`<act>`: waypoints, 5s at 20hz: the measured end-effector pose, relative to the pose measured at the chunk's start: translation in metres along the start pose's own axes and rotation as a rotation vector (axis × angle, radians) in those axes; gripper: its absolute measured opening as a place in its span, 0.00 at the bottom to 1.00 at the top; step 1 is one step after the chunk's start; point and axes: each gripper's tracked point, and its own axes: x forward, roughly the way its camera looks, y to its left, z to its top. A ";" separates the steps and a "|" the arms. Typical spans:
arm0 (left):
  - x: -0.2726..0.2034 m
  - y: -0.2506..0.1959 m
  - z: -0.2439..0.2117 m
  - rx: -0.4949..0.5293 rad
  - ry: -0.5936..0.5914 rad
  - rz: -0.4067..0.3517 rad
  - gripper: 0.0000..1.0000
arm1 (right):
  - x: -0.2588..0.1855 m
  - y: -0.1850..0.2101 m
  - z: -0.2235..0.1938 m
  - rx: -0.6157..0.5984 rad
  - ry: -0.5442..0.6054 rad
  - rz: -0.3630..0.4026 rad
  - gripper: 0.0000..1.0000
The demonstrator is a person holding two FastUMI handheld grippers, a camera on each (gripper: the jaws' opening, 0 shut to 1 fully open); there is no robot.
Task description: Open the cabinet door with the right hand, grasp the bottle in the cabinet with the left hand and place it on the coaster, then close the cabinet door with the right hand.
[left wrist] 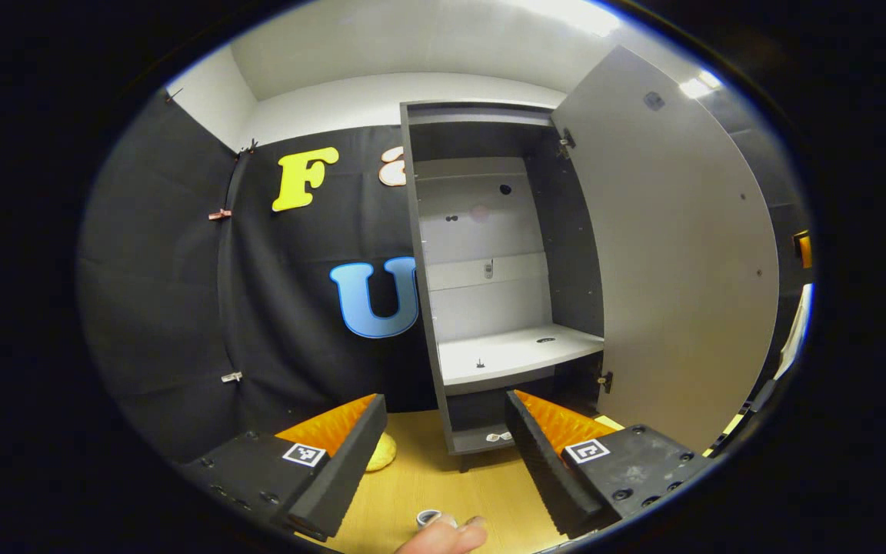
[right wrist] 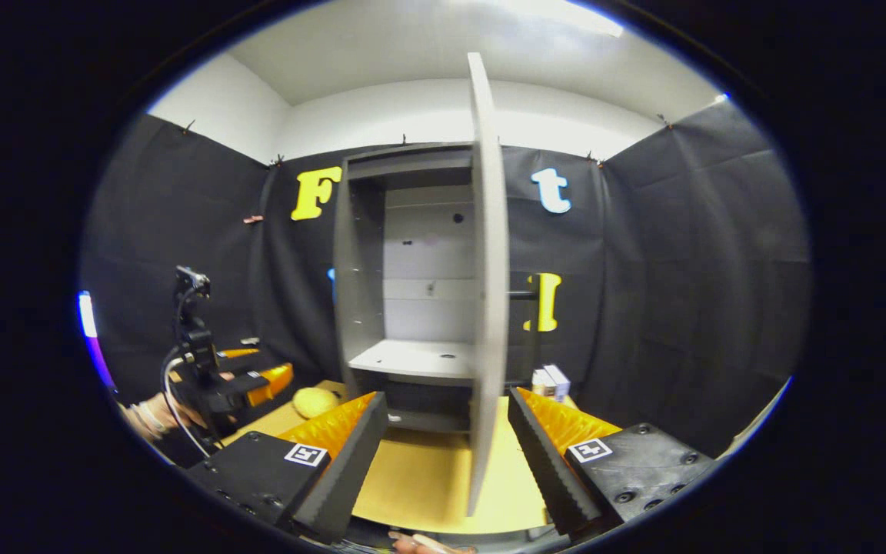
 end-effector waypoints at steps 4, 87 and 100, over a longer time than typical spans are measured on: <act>0.008 -0.028 0.012 -0.037 -0.013 -0.020 0.97 | 0.017 -0.034 -0.004 0.013 0.013 -0.044 0.98; 0.055 -0.047 0.069 -0.047 -0.095 -0.103 0.96 | 0.186 0.055 -0.002 -0.088 -0.010 0.072 0.96; 0.063 -0.051 0.068 -0.068 -0.086 -0.119 0.96 | 0.192 0.053 0.001 -0.079 -0.028 0.030 0.98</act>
